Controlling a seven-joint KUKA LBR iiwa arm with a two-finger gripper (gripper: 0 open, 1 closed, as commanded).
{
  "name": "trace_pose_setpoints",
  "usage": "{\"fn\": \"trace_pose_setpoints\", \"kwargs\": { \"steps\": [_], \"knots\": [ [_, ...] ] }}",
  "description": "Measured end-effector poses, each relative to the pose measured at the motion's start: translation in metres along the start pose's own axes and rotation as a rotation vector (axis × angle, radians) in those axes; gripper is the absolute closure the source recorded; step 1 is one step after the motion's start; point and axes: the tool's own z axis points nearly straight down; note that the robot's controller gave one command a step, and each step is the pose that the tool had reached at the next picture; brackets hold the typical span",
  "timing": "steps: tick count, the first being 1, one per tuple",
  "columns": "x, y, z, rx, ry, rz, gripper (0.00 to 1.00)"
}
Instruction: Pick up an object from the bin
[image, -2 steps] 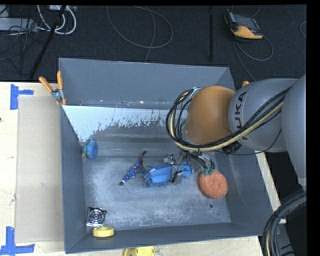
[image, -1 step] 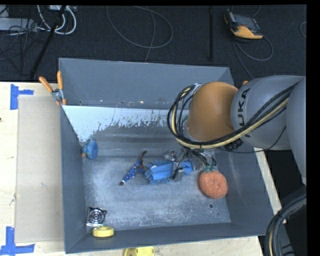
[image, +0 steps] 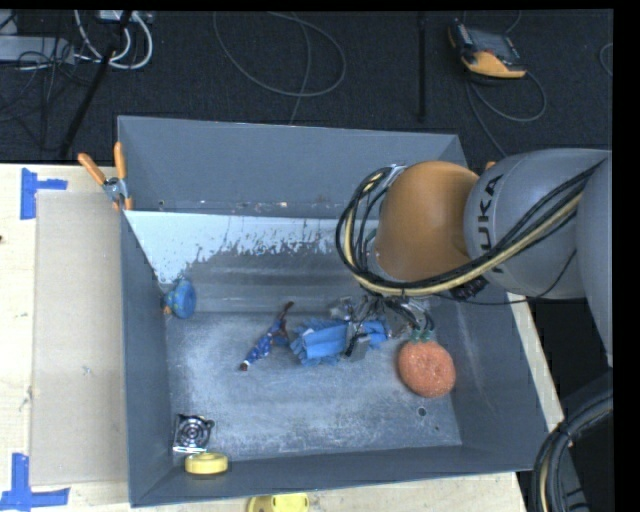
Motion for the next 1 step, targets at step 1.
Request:
{"fn": "trace_pose_setpoints", "kwargs": {
  "steps": [1],
  "knots": [
    [0.0021,0.0007,-0.0076,-0.002,0.010,0.000,1.00]
  ]
}}
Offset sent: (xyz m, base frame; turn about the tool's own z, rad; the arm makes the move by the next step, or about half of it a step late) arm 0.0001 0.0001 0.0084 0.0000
